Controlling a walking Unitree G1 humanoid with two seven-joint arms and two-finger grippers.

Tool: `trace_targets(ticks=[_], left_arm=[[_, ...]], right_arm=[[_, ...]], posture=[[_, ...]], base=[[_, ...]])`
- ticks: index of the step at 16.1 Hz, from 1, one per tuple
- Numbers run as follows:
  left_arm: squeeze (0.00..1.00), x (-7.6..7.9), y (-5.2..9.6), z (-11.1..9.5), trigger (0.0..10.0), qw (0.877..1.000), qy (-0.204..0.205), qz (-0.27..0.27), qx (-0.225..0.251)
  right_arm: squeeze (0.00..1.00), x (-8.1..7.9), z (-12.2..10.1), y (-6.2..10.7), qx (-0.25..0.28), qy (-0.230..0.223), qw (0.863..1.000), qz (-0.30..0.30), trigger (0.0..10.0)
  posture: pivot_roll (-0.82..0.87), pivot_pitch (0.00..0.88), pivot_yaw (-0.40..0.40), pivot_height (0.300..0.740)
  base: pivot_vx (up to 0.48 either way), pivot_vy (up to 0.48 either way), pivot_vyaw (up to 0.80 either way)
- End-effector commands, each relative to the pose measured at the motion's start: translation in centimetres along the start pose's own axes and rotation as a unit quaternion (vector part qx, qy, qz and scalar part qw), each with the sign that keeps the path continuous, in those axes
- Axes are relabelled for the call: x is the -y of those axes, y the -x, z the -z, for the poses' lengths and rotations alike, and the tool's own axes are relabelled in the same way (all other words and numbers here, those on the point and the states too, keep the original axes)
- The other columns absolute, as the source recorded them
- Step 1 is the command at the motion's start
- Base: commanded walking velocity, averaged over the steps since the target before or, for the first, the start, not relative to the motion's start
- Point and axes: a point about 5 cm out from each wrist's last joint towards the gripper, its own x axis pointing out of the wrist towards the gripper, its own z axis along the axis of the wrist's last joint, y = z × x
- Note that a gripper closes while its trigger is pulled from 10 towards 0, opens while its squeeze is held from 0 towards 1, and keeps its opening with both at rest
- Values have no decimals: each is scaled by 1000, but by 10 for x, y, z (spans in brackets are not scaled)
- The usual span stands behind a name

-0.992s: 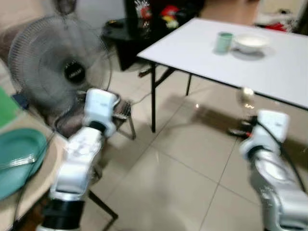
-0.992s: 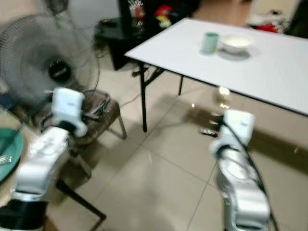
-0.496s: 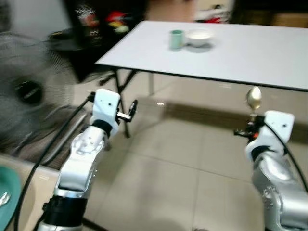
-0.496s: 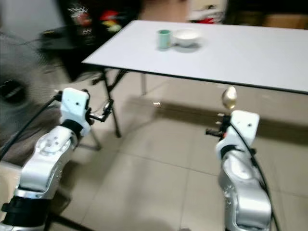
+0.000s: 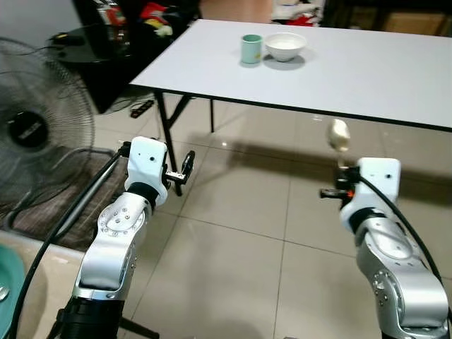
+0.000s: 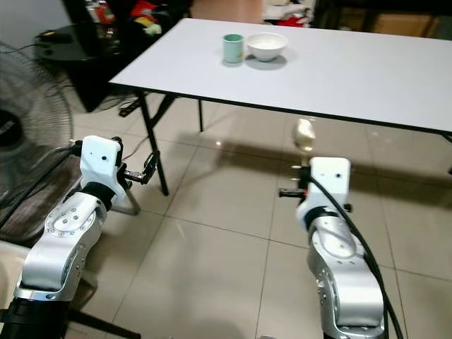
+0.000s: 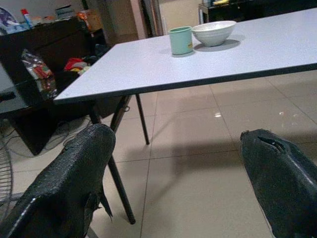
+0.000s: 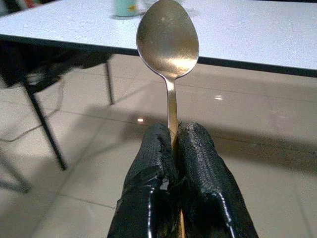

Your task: Setting the table

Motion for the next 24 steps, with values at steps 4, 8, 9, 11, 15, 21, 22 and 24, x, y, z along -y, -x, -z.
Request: trace_targets(ticks=[4, 8, 9, 11, 15, 21, 22, 24], left_arm=[[0, -4, 3, -3, 10000, 1000, 2, -3, 7], [0, -4, 3, -3, 10000, 1000, 5, -1, 8], [0, -4, 3, -4, 10000, 1000, 5, -2, 9], [0, -4, 3, -4, 10000, 1000, 6, -4, 9], [0, -4, 4, -4, 10000, 1000, 6, -4, 8], [0, -4, 4, -3, 10000, 1000, 6, -1, 7], [0, -4, 3, -4, 10000, 1000, 5, -1, 7], [0, -4, 3, -4, 10000, 1000, 5, -1, 8]], right_arm=[[0, -5, -4, 0, 14, -8, 999, -28, 10000], [0, -5, -3, 1, 12, -11, 999, -32, 10000], [0, -5, -3, 1, 12, -11, 999, -33, 10000], [0, -5, -3, 0, 12, -10, 999, -37, 10000], [0, -6, -3, 1, 10, -8, 999, -39, 10000], [0, -6, -2, 0, 8, -7, 999, -38, 10000], [0, -7, -2, 0, 6, -6, 999, -40, 10000], [0, -7, -1, 0, 6, -5, 999, -40, 10000]], posture=[[26, 0, 71, 740], [27, 0, 69, 740], [28, 0, 67, 740], [28, 0, 65, 740], [27, 0, 65, 740], [29, 0, 63, 740], [29, 0, 62, 740], [30, 0, 61, 740]], base=[[274, 0, 0], [315, 0, 0], [330, 0, 0], [326, 0, 0], [327, 0, 0], [322, 0, 0], [311, 0, 0], [309, 0, 0]])
